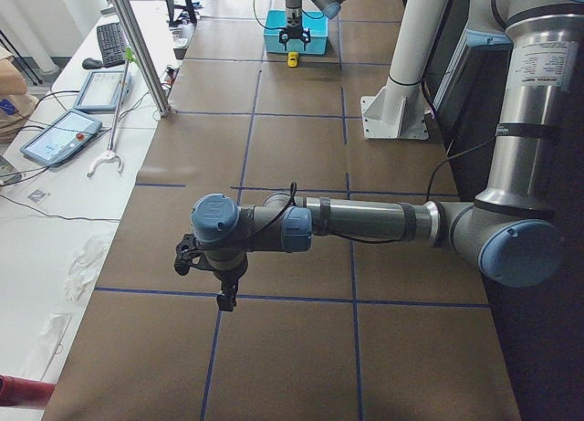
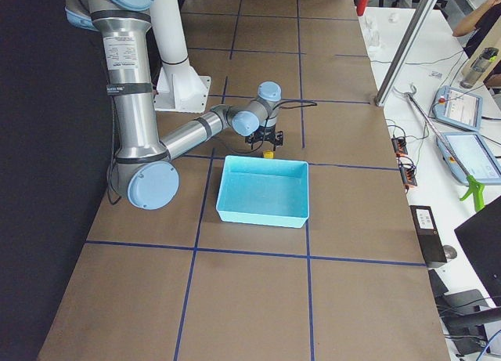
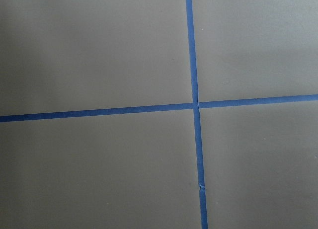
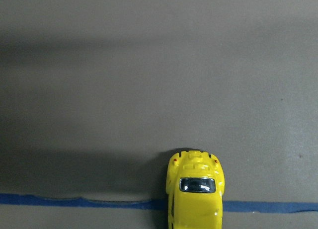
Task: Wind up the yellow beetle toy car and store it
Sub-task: 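Lower the right gripper and close it around the yellow car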
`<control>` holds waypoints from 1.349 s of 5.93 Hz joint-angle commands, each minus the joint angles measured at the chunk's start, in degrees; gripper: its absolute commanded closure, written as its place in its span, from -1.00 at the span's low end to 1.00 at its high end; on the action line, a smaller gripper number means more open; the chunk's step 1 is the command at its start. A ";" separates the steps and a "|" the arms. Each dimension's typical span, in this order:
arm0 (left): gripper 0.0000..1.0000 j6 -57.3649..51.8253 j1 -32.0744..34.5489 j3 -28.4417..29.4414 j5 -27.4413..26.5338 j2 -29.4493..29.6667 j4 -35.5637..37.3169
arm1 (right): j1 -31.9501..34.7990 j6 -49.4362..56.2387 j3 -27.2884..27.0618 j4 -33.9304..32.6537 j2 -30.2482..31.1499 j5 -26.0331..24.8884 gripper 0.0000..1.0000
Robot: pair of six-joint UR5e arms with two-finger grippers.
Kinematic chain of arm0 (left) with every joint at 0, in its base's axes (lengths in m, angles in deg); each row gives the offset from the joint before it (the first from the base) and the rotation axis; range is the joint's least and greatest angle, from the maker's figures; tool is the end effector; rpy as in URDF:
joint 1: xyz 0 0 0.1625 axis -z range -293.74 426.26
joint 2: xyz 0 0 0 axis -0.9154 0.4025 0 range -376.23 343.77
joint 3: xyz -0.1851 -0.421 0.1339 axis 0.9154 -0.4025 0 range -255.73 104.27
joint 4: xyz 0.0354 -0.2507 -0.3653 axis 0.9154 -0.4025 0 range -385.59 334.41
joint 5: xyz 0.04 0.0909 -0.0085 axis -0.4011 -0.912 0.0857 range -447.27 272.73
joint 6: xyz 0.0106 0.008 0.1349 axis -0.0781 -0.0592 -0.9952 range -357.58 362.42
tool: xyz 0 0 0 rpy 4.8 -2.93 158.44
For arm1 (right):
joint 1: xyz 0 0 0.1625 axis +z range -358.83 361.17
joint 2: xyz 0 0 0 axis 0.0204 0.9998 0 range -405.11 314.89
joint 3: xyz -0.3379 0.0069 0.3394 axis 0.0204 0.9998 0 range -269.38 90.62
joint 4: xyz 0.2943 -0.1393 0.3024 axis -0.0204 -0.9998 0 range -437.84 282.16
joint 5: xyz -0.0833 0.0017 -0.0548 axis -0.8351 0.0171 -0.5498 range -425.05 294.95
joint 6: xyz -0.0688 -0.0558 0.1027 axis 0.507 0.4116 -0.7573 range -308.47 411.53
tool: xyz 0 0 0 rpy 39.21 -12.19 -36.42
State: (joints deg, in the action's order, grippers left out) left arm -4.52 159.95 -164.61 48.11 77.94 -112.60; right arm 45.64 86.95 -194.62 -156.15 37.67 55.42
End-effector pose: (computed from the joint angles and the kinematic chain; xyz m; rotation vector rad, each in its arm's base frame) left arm -0.0727 -0.5545 0.7128 0.0744 0.7885 0.0542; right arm -0.3830 -0.4664 0.5165 0.5905 -0.6246 -1.4927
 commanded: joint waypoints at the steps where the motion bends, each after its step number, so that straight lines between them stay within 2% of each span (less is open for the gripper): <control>1: -1.00 0.00 -0.08 -0.24 -0.02 0.39 0.00 | 0.36 0.43 1.01 0.00 -1.04 -0.14 -1.00; 5: -1.00 0.00 -0.08 -0.15 0.07 0.31 0.00 | 0.36 0.43 6.18 0.00 -4.90 -0.14 -1.00; 8: -1.00 0.09 -0.08 -0.24 0.24 0.31 0.09 | -0.52 0.43 6.19 0.09 -5.00 -0.67 -1.00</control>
State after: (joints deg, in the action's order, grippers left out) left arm -4.50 159.87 -164.78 48.26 78.25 -112.52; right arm 45.34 87.39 -188.45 -156.13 32.60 54.87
